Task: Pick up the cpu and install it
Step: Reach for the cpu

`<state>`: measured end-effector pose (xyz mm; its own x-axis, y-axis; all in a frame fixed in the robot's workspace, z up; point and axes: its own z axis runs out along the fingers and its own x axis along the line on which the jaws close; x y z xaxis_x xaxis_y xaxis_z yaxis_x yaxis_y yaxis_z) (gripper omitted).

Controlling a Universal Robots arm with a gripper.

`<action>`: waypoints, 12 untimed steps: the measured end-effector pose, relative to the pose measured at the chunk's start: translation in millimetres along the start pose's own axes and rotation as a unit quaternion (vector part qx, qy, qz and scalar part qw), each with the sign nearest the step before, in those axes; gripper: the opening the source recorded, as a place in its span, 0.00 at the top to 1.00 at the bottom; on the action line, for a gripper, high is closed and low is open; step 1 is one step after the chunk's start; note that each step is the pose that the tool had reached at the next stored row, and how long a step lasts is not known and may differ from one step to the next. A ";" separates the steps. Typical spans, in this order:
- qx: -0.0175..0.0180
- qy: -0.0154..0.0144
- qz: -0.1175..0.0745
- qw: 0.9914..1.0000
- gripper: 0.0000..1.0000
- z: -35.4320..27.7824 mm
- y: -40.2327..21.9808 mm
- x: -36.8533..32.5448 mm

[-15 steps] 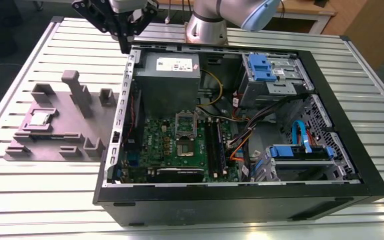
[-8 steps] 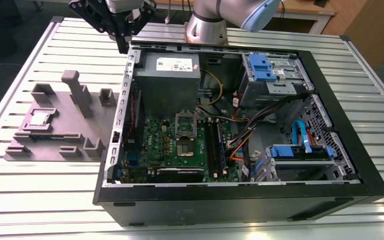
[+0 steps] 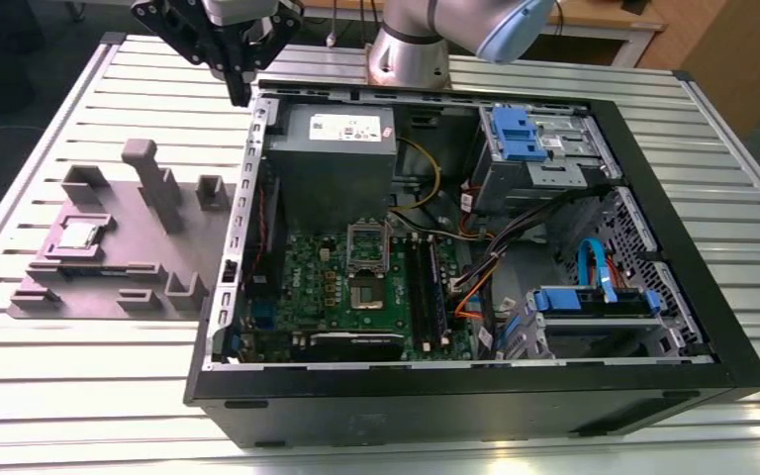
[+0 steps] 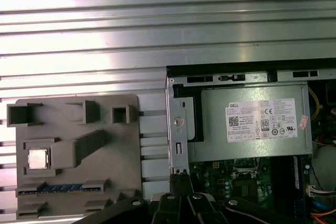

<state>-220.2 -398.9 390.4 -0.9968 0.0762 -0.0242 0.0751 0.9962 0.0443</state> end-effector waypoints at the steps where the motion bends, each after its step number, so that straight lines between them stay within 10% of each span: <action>1: 0.000 0.000 0.000 1.000 0.90 0.0 -0.1 0.5; 12: 0.000 0.000 0.000 1.000 0.90 0.1 -0.5 5.8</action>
<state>-226.0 -398.9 390.0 -0.9968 0.0763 -0.0242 0.0751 0.9962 0.0444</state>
